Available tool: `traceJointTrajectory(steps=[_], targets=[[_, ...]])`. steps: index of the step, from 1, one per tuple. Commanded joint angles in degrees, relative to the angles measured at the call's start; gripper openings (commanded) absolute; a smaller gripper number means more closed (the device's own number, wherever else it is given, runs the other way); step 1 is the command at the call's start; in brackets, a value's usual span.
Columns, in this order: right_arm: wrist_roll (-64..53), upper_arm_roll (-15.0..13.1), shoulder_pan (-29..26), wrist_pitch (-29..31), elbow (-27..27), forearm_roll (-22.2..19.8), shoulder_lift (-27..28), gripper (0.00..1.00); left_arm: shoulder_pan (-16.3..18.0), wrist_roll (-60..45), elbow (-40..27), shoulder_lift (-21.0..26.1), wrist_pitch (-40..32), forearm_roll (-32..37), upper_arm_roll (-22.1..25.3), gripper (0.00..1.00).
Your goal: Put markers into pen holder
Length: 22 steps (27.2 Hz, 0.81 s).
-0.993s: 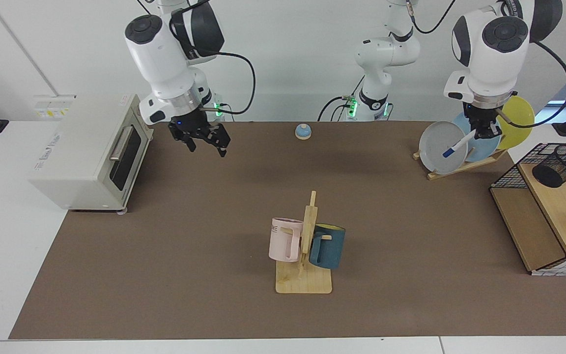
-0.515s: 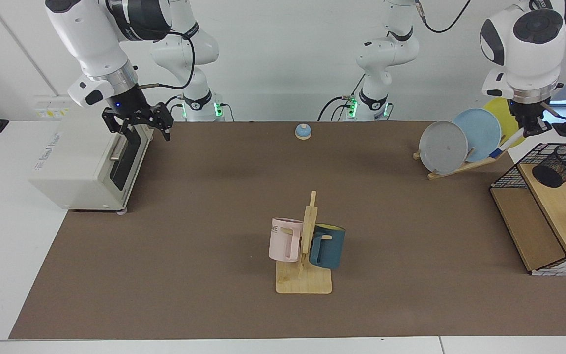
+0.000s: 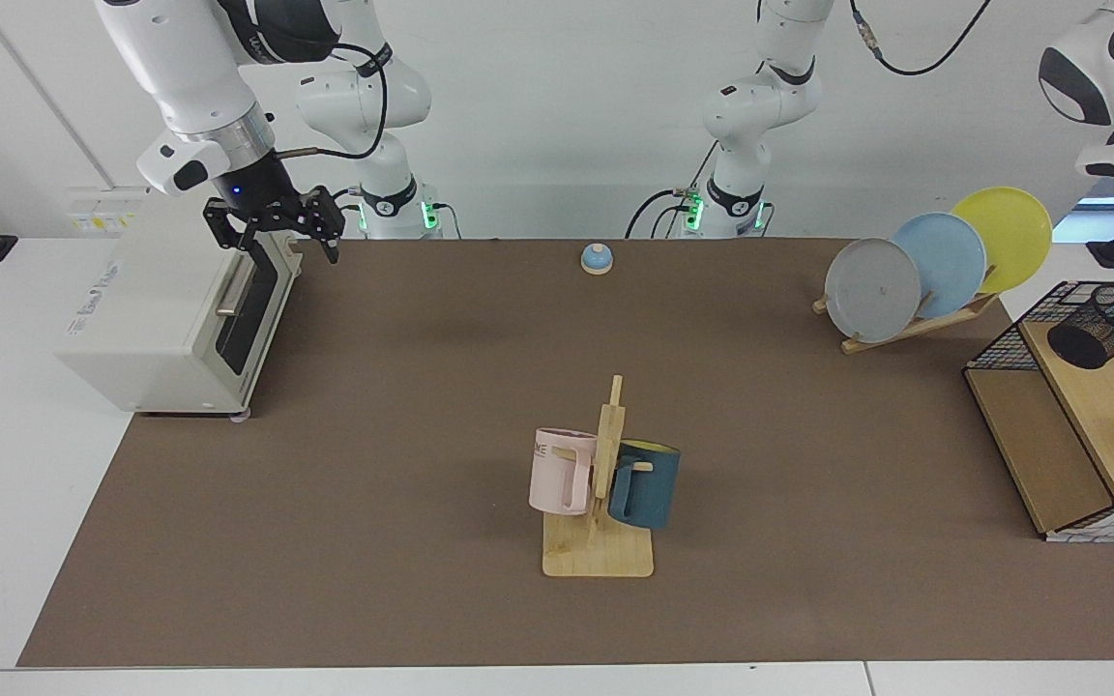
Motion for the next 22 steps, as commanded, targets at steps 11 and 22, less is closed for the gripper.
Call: traceJointTrajectory(steps=[11, 22], targets=[[-0.3, 0.2, -0.8, -0.5, 0.1, -1.0, -0.6, 1.0, 2.4, 10.9, -3.2, -0.4, 3.9, 3.2, -0.7, 0.0], [-0.8, 1.3, -0.1, -1.2, 0.0, -10.5, -0.9, 1.0, 4.1, 10.4, -7.2, 0.3, 9.8, 3.1, -0.7, 0.0]])
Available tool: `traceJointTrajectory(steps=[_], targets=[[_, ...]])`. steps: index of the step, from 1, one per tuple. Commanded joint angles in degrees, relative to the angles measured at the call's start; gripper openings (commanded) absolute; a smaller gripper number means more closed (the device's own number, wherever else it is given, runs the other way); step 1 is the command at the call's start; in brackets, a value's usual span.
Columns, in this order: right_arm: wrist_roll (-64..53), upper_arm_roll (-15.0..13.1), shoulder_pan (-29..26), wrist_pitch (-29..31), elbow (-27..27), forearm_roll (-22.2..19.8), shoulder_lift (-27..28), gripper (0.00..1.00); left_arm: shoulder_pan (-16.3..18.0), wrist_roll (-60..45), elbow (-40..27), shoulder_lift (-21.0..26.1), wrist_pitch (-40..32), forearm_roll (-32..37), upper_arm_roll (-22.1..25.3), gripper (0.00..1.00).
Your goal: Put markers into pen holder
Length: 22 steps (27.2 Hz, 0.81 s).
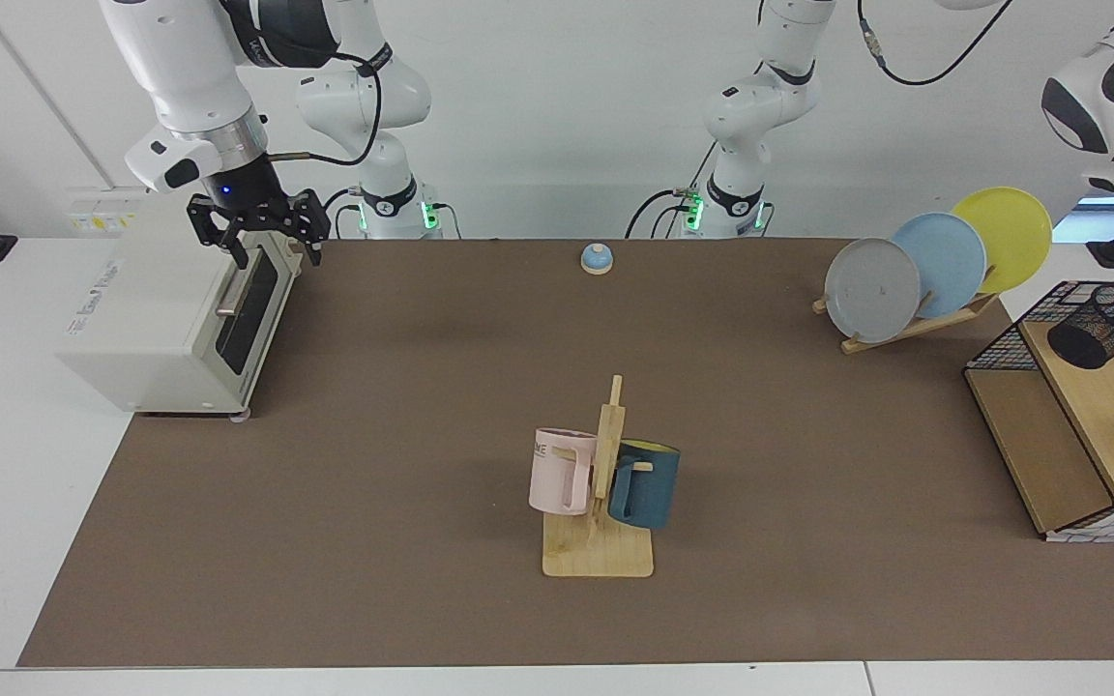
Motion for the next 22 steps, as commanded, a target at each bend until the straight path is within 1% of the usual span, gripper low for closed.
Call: traceJointTrajectory(steps=[1, 5, 7, 11, 12, 17, 22], targets=[[-0.7, 0.8, -0.2, -1.4, -0.1, -2.1, -1.0, 1.0, 1.1, 0.0, -2.4, -0.5, 3.4, 0.9, -0.5, 0.0], [-0.8, 0.7, -0.7, -1.5, -0.2, -2.1, -1.1, 1.0, 1.1, -1.0, -2.9, 0.2, 3.7, 1.0, -0.5, 0.0], [-0.6, 0.5, -0.8, -2.5, -0.2, -1.7, -1.2, 1.0, 1.2, -3.4, -3.9, 0.3, 3.7, 1.3, -0.5, 0.0], [-0.4, -0.2, -1.0, -3.3, -0.1, 3.0, -1.3, 1.0, 1.1, -11.0, -5.4, 0.3, 3.3, 6.4, -0.3, 0.0], [-0.4, -0.3, -1.1, -3.3, -0.1, 3.5, -1.3, 1.0, 1.1, -13.0, -6.1, 0.0, 3.3, 7.0, -0.3, 0.0], [-0.4, -0.3, -1.6, -2.5, -0.1, 2.7, -1.3, 1.0, -0.1, -23.3, -6.8, -0.9, -0.4, 12.4, -0.3, 0.0], [-0.7, -0.1, -1.2, -1.0, -0.1, 2.4, -1.2, 1.0, -1.0, -29.7, -7.7, -1.7, -4.1, 14.1, -0.7, 0.0]])
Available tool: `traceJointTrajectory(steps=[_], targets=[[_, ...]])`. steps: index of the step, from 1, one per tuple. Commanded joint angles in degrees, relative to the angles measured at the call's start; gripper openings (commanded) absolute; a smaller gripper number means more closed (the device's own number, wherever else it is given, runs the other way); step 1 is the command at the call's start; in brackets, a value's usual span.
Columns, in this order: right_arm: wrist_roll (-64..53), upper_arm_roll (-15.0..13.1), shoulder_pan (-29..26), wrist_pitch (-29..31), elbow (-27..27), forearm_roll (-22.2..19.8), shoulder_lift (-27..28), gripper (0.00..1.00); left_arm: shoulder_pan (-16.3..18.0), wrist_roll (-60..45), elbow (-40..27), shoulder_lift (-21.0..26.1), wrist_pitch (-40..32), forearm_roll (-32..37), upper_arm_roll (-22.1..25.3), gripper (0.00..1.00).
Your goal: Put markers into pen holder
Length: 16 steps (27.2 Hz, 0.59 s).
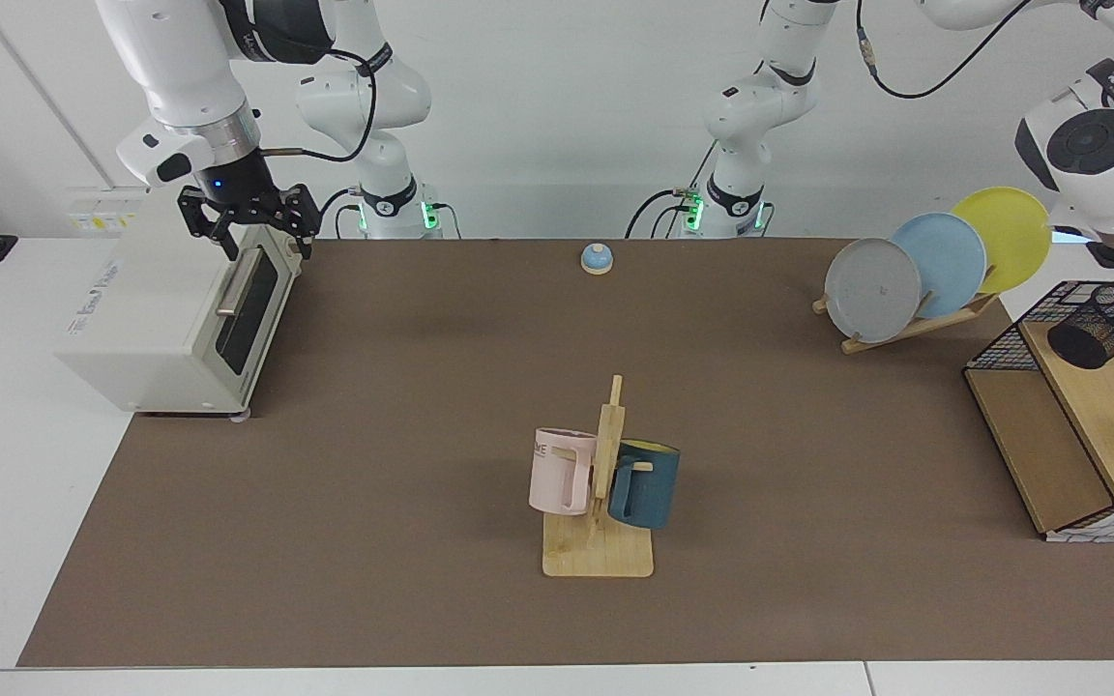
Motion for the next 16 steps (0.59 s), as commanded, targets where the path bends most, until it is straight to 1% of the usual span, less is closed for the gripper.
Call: traceJointTrajectory(steps=[1, 3, 5, 9, 10, 11, 12, 13, 16], targets=[[-0.7, 0.7, -0.6, 0.9, 0.0, 0.9, -0.3, 1.0, -0.9, -7.3, -2.7, -2.5, -3.8, 2.7, -0.3, 0.0], [-0.8, 0.7, -0.3, 0.7, 0.2, 0.3, 0.0, 1.0, -1.4, -8.3, -3.0, -2.8, -5.0, 3.7, -0.5, 0.0], [-0.8, 1.3, -0.2, 0.4, 0.2, -0.6, 0.0, 1.0, -2.5, -9.4, -3.3, -2.9, -6.1, 3.8, -0.4, 0.0], [-0.8, 1.4, -0.4, -0.6, 0.3, -0.6, 0.4, 1.0, -3.7, -11.7, -4.0, -3.6, -9.1, 4.5, -0.4, 0.0], [-0.9, 1.3, -0.5, -0.6, 0.3, -0.6, 0.5, 1.0, -4.1, -11.9, -4.0, -3.6, -9.8, 4.8, -0.4, 0.04], [-0.9, 1.2, -0.5, -0.6, 0.4, -0.6, 0.7, 1.0, -4.8, -12.2, -3.9, -3.7, -11.1, 5.1, -0.4, 0.3], [-0.9, 1.2, -0.3, -0.6, 0.5, -0.7, 0.6, 1.0, -5.2, -12.2, -3.7, -3.6, -11.8, 5.3, -0.4, 0.84], [-0.7, 1.3, -0.3, -0.6, 0.5, -0.8, 0.5, 1.0, -5.4, -12.2, -3.6, -3.6, -12.3, 5.4, -0.5, 0.99], [-0.6, 1.4, -0.5, -0.7, -0.1, -0.1, -0.2, 1.0, -6.2, -12.4, -3.4, -3.6, -13.5, 5.4, -0.6, 1.0]])
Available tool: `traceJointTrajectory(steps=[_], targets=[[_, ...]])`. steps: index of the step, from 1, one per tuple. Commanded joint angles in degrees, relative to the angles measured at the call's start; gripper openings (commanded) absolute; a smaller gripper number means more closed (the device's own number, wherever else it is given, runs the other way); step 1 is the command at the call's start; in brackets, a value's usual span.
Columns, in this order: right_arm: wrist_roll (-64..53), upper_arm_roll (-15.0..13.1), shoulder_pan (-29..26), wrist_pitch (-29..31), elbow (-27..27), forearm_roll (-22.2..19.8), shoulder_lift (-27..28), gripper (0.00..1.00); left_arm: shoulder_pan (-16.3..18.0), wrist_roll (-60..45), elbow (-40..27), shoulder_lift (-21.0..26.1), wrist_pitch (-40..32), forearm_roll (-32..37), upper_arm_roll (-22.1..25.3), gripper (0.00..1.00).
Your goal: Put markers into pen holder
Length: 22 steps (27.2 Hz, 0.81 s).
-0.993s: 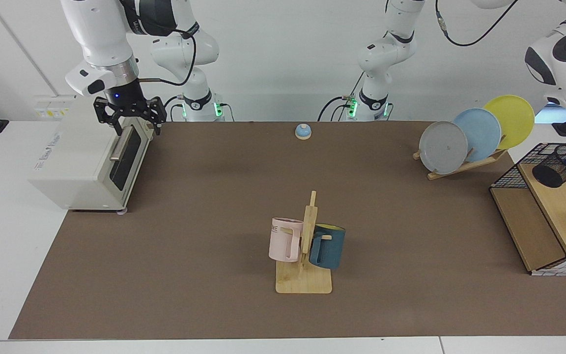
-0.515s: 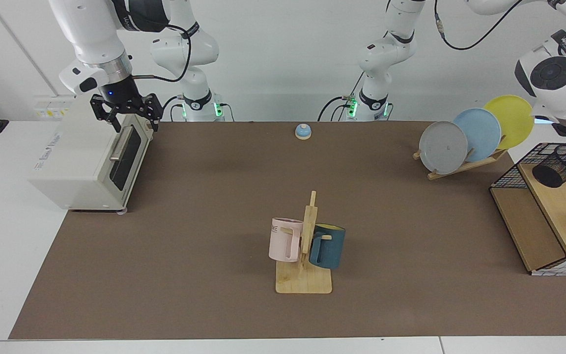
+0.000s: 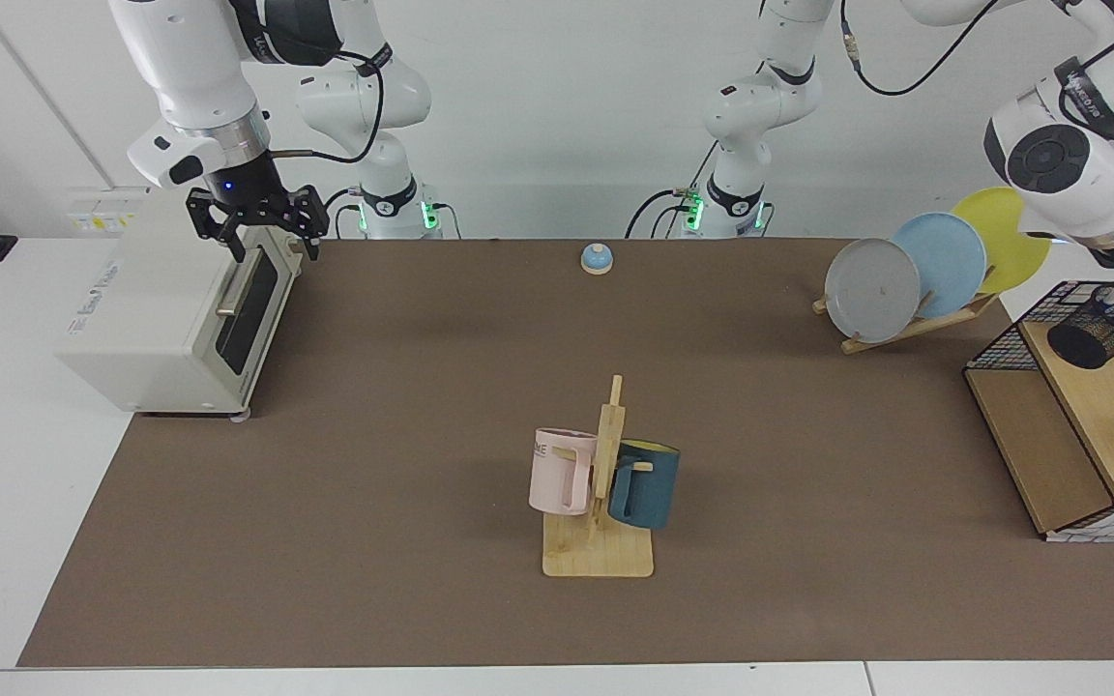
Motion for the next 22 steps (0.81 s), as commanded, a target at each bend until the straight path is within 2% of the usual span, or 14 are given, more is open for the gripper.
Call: traceJointTrajectory(steps=[1, 11, 19, 22], targets=[[-0.5, 0.3, -0.9, -0.7, 0.0, 0.8, -0.5, 1.0, -2.8, -2.0, -1.4, -1.6, -3.0, 1.7, 0.4, 1.0], [-0.5, 0.3, -1.0, 0.3, 0.0, 0.9, -0.4, 1.0, -8.5, -3.1, 1.3, -0.8, -10.0, -0.4, 0.3, 1.0], [-0.5, 0.2, -1.1, 0.3, 0.0, 0.9, -0.4, 1.0, -9.4, -8.3, 2.1, -0.4, -13.7, -12.7, 0.2, 1.0], [-0.5, 0.3, -1.1, 0.3, 0.0, 0.9, -0.4, 1.0, -9.4, -12.5, 2.0, -0.4, -14.6, -20.0, 0.2, 1.0]])
